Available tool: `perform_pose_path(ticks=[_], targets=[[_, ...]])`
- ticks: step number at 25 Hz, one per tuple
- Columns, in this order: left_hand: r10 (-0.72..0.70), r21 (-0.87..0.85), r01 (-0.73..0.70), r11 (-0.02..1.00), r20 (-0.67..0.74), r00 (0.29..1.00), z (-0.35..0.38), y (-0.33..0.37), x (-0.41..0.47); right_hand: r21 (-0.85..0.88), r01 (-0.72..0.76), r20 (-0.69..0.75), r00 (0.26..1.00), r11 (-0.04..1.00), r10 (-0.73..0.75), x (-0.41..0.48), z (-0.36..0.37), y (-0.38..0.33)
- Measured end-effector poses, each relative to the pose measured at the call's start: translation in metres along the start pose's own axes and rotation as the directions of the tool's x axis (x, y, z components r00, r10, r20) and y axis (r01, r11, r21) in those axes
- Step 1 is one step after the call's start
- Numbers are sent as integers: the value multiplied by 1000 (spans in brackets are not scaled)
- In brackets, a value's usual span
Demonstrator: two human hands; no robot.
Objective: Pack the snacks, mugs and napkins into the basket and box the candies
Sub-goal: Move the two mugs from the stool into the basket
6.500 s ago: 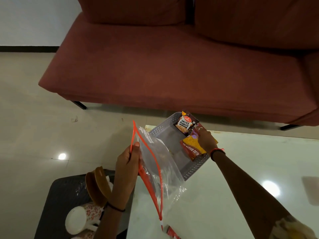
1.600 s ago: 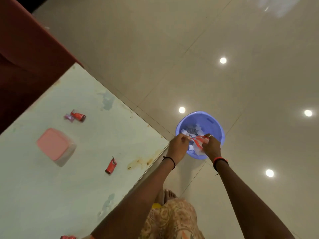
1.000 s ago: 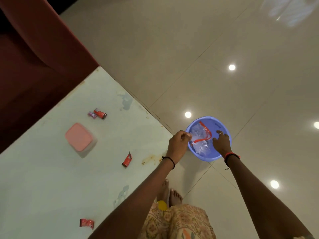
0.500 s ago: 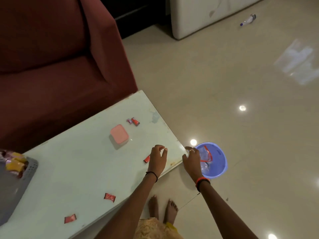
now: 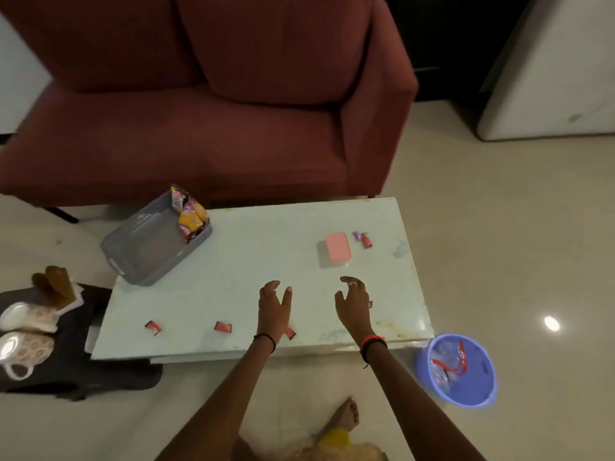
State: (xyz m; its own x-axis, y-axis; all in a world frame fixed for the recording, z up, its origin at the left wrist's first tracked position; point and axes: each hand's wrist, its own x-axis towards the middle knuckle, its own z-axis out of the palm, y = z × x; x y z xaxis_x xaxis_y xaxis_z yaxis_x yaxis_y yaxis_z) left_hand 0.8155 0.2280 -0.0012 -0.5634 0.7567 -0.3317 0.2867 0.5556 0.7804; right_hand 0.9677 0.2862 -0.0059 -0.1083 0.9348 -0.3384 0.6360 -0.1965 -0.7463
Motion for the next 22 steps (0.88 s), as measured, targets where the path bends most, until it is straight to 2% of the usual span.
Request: perform_pose_path(ticks=[3, 7, 15, 22], targets=[[-56, -56, 51, 997, -92, 994, -60, -36, -5, -12, 52, 82, 995, 999, -51, -24, 49, -36], [-130, -143, 109, 984, -145, 981, -137, -92, -15, -25, 85, 165, 983, 996, -80, -62, 121, -77], [-228, -171, 190, 967, -243, 943, -290, -211, -28, -25, 139, 294, 948, 990, -125, -128, 262, -154], [-344, -214, 285, 934, -335, 877, -376, -276, -9, -53, 205, 408, 898, 977, -166, -155, 349, -211]])
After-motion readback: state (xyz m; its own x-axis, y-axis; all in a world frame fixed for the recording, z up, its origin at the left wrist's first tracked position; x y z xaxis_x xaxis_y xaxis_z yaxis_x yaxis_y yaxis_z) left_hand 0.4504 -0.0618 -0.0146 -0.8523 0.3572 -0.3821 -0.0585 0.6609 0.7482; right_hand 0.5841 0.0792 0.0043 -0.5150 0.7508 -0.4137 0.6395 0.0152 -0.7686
